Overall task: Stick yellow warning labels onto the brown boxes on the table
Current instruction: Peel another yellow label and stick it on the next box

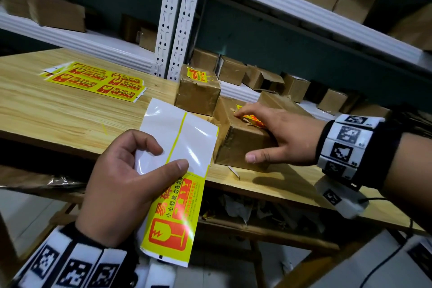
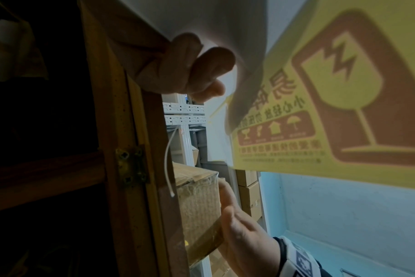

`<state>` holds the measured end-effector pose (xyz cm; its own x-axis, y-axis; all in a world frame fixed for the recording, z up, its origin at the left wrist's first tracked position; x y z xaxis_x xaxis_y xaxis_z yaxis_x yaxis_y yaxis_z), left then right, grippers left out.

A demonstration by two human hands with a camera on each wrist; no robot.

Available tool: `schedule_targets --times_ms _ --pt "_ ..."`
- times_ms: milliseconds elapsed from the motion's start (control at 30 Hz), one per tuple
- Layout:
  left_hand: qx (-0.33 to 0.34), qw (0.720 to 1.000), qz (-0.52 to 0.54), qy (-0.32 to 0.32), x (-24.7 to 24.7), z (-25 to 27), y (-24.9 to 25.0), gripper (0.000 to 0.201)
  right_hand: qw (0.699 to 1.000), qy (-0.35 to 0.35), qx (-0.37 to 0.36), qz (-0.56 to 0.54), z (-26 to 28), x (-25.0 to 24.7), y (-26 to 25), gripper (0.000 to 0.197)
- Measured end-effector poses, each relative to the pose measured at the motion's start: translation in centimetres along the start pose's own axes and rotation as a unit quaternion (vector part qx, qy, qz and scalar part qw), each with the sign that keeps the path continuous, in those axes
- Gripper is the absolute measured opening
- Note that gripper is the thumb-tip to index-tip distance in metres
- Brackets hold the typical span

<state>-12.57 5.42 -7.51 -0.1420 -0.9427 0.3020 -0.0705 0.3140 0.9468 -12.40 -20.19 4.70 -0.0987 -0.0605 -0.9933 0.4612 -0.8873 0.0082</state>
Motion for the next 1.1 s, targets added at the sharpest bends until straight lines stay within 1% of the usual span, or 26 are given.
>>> schedule_targets --times_ms 67,100,200,267,400,467,533,600,700,767,800,900,1000,1067,1100 --pt "0.001 1.0 0.0 0.002 0.1 0.0 0.1 0.046 0.999 -0.014 -0.023 0.025 0.0 0.8 0.1 0.102" --pt "0.001 1.0 0.001 0.002 0.1 0.1 0.0 0.045 0.999 -0.021 -0.026 0.02 0.0 1.1 0.2 0.103" --pt "-0.005 1.0 0.009 -0.003 0.3 0.1 -0.1 0.045 0.999 -0.025 -0.027 -0.007 0.2 1.1 0.3 0.096" --pt "-0.009 1.0 0.015 -0.009 0.5 0.2 -0.2 0.045 0.999 -0.024 -0.025 -0.009 0.1 0.6 0.2 0.099" --pt "-0.011 1.0 0.015 -0.01 1.0 0.4 -0.3 0.045 0.998 -0.017 0.01 0.065 -0.5 0.6 0.4 0.129" --pt "-0.015 1.0 0.01 -0.011 1.1 0.4 -0.5 0.047 0.996 0.005 0.028 0.084 -0.8 0.8 0.2 0.136" --pt "-0.018 1.0 -0.003 -0.011 1.1 0.4 -0.7 0.053 0.994 0.038 0.034 0.093 -1.2 1.0 0.0 0.135" --pt "-0.02 1.0 -0.011 -0.006 1.1 0.3 -0.8 0.055 0.993 0.057 0.035 0.093 -1.5 1.1 -0.1 0.132" --pt "-0.016 1.0 -0.014 -0.004 1.0 0.4 -0.9 0.046 0.993 0.053 0.032 0.097 -1.6 1.2 0.0 0.122" --pt "-0.019 1.0 -0.02 -0.005 0.9 0.4 -1.0 0.049 0.994 0.051 0.028 0.093 -1.5 1.2 -0.1 0.119" --pt "-0.022 1.0 -0.022 -0.004 1.0 0.5 -1.0 0.054 0.994 0.052 0.027 0.09 -1.6 1.3 -0.1 0.119" --pt "-0.026 1.0 -0.015 -0.007 1.1 0.4 -1.1 0.05 0.994 0.064 0.037 0.081 -1.8 1.6 -0.2 0.124" --pt "-0.029 0.999 -0.015 -0.008 1.2 0.7 -1.0 0.052 0.992 0.086 0.046 0.076 -1.7 1.8 -0.1 0.124" --pt "-0.029 0.999 -0.004 -0.017 1.3 1.0 -0.8 0.047 0.992 0.096 0.058 0.064 -1.2 1.7 0.2 0.119" --pt "-0.028 0.999 0.002 -0.018 1.2 1.0 -0.7 0.046 0.992 0.097 0.065 0.055 -0.9 1.5 0.2 0.112"
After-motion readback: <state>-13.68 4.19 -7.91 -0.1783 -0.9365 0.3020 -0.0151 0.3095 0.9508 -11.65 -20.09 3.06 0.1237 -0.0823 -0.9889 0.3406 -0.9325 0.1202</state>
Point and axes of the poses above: each hand's wrist, its own z-axis away from the middle knuckle, its own x-axis out of the palm, y = z × x, the point moved 5 cm from there along -z, towards the middle knuckle, and after that the axes turned 15 degrees about -x, right-handed, at the moved point
